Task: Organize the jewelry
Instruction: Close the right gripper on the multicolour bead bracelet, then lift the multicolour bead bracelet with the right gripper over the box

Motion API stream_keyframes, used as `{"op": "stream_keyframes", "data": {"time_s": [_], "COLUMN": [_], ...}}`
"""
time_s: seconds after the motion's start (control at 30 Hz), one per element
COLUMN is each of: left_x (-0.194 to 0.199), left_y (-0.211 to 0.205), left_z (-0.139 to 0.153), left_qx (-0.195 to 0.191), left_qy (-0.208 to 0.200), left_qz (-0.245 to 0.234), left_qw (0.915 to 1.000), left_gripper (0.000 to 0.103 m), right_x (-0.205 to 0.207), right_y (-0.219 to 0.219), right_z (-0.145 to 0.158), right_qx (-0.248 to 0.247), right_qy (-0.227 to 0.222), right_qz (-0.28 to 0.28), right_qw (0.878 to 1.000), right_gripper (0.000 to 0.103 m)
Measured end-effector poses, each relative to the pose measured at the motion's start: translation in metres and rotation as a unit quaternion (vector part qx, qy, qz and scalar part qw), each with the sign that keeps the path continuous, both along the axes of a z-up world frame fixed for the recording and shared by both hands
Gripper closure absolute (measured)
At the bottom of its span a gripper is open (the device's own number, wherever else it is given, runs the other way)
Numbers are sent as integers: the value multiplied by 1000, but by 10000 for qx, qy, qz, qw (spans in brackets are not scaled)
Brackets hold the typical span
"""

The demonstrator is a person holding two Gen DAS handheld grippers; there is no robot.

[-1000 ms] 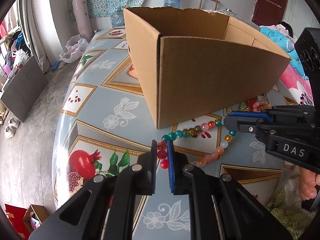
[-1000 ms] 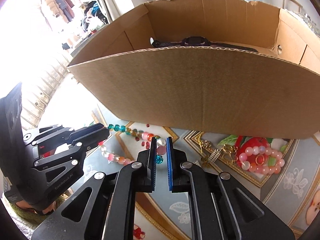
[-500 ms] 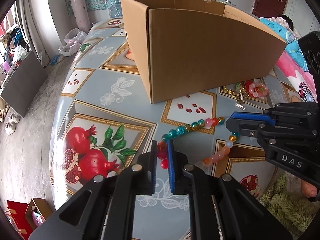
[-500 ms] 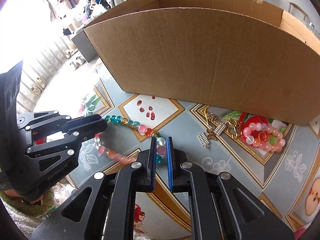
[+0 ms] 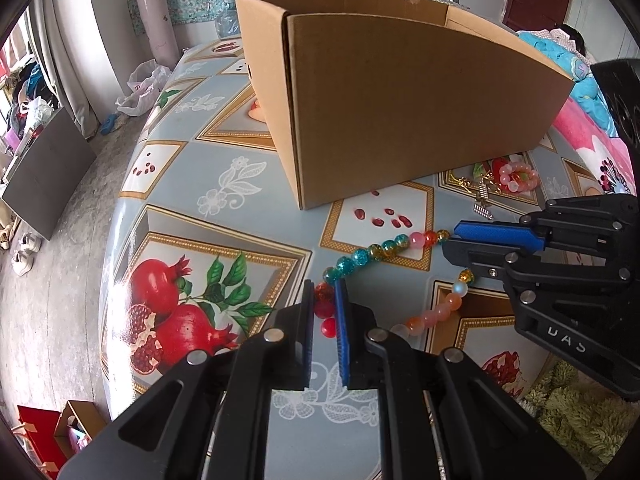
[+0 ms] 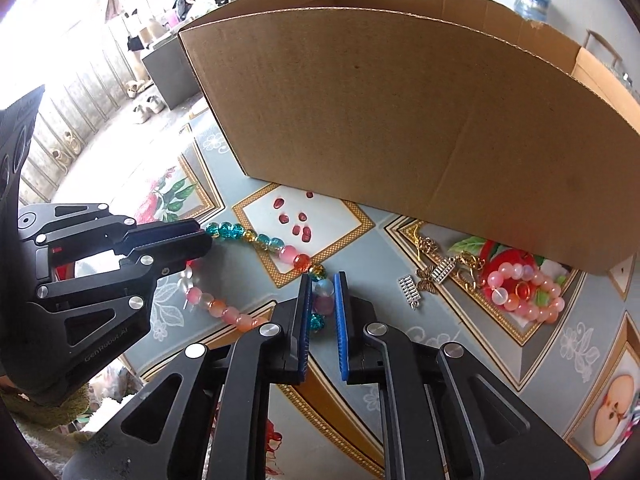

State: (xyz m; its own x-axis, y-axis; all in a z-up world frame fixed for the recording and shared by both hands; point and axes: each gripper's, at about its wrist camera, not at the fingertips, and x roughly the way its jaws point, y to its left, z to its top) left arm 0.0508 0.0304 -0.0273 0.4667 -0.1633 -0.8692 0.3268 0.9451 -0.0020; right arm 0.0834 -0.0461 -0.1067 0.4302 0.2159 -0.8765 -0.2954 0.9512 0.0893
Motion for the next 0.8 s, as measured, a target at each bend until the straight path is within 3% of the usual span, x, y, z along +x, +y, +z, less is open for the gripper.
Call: {"op": "stream_keyframes", "data": {"time_s": [0.8], "left_x": [-5], "left_y": [-12], "left_z": [5], "left_qx": [173], "left_qy": [-102], "left_qz": [-35], "left_qw": [9998], "left_gripper": [94], "right_x": [2], "right_y": [-41], "right_z": [15], "right_qx": [502], "right_qy": [63], "right_qz": [-87], "right_qw": [9987], "right_gripper": [96]}}
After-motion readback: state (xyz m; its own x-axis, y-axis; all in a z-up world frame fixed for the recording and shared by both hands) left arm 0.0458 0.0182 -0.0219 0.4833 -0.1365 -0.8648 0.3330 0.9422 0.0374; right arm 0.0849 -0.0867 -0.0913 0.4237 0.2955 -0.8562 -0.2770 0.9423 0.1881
